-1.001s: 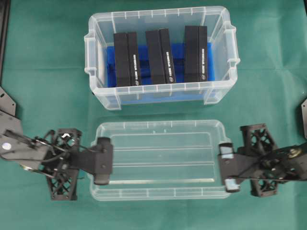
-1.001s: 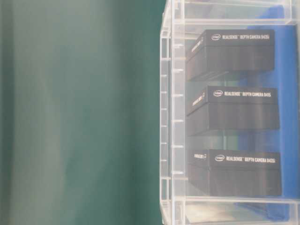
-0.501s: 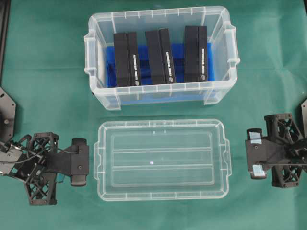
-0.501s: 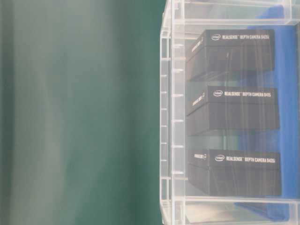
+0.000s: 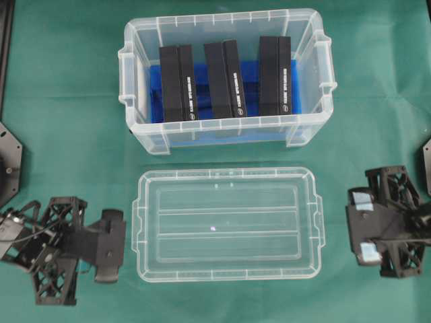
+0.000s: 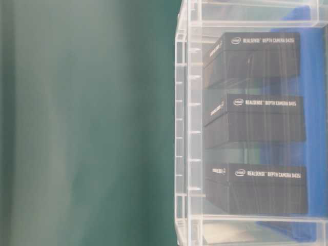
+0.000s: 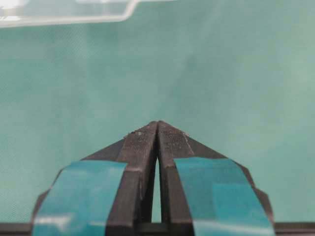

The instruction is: Clamp the lid of the box with both arms, then lift and open it.

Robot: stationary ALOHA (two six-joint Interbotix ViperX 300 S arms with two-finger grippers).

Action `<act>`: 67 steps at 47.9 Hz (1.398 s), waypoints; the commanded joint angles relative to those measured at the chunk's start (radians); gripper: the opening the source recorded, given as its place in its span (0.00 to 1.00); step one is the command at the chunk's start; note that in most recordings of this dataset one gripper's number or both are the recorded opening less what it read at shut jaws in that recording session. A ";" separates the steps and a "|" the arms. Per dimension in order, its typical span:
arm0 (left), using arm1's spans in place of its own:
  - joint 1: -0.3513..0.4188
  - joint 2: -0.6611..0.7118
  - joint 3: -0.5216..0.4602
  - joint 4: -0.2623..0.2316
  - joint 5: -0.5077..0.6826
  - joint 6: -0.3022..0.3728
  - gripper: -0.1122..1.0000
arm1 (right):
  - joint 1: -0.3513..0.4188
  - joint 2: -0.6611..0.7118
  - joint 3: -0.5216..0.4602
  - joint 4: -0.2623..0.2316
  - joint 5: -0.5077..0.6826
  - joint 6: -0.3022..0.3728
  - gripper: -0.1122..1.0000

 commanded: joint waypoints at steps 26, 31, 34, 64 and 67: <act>-0.052 -0.112 -0.202 0.187 0.187 0.023 0.11 | 0.074 -0.052 -0.173 -0.037 0.041 -0.049 0.10; -0.044 -0.144 -0.216 0.299 0.170 0.017 0.11 | 0.071 -0.064 -0.201 -0.112 0.046 -0.049 0.10; -0.021 -0.169 -0.218 0.331 0.170 0.018 0.11 | 0.061 -0.075 -0.218 -0.167 0.051 -0.048 0.10; 0.339 -0.353 -0.213 0.373 -0.103 0.324 0.11 | -0.295 -0.284 -0.212 -0.482 -0.017 -0.051 0.10; 0.373 -0.367 -0.202 0.371 -0.124 0.345 0.11 | -0.339 -0.291 -0.198 -0.491 -0.018 -0.051 0.10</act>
